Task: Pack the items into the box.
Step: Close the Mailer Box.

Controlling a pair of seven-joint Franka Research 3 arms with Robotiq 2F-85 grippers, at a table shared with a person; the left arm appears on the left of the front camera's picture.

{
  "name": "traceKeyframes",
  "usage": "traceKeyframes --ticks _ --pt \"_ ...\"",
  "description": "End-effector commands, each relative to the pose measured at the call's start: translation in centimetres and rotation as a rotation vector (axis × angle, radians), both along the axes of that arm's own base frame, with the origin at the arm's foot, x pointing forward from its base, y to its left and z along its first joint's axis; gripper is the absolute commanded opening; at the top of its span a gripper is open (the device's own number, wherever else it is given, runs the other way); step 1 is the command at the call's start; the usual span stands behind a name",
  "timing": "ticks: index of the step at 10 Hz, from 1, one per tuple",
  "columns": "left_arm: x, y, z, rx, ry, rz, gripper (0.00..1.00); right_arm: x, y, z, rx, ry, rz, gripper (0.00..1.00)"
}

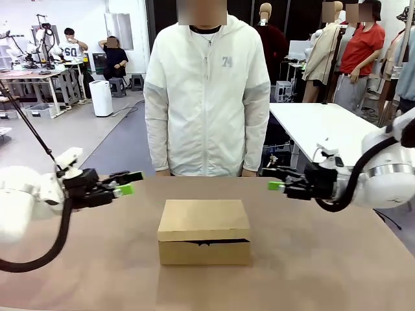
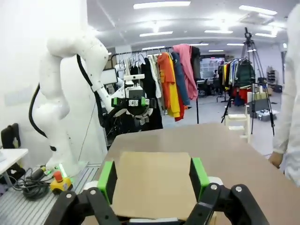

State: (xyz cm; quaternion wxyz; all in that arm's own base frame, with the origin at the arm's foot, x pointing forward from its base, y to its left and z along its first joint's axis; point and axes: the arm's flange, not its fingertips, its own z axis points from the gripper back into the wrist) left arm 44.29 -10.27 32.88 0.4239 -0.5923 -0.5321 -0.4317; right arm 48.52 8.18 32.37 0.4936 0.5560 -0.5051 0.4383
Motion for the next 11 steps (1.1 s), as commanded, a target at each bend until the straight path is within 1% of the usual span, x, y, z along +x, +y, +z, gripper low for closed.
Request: traceKeyframes --ticks 1,2,3,4,5,6,7,8,11 --pt "2.3 -5.5 -1.7 0.089 -0.093 -0.011 0.81 0.8 5.0 -1.3 -0.054 -0.119 0.038 0.83" --pt "2.8 -7.2 -2.5 0.136 -0.115 -0.033 0.81 0.9 6.7 -2.0 -0.082 -0.138 0.083 0.83" --pt "3.2 -8.4 -3.3 0.187 -0.164 0.0 0.81 0.8 8.3 -2.8 -0.148 -0.144 0.084 0.83" --pt "3.2 -9.2 -4.2 0.241 -0.19 -0.001 0.81 0.2 9.8 -3.5 -0.195 -0.167 0.113 0.83" --pt "3.0 -9.7 -5.0 0.278 -0.197 -0.029 0.81 -0.1 10.4 -4.1 -0.262 -0.197 0.104 0.83" --pt "2.7 -10.1 -6.1 0.364 -0.209 -0.034 0.81 -0.6 11.0 -4.9 -0.353 -0.19 0.132 0.83" --pt "2.5 -10.6 -7.1 0.409 -0.219 -0.058 0.81 -0.9 11.4 -5.7 -0.433 -0.198 0.132 0.83" --pt "2.2 -11.0 -7.7 0.422 -0.206 -0.079 0.81 -1.1 11.5 -6.2 -0.463 -0.19 0.147 0.83" --pt "2.2 -11.3 -9.2 0.467 -0.151 -0.122 0.81 -1.1 11.1 -6.8 -0.484 -0.17 0.116 0.83"
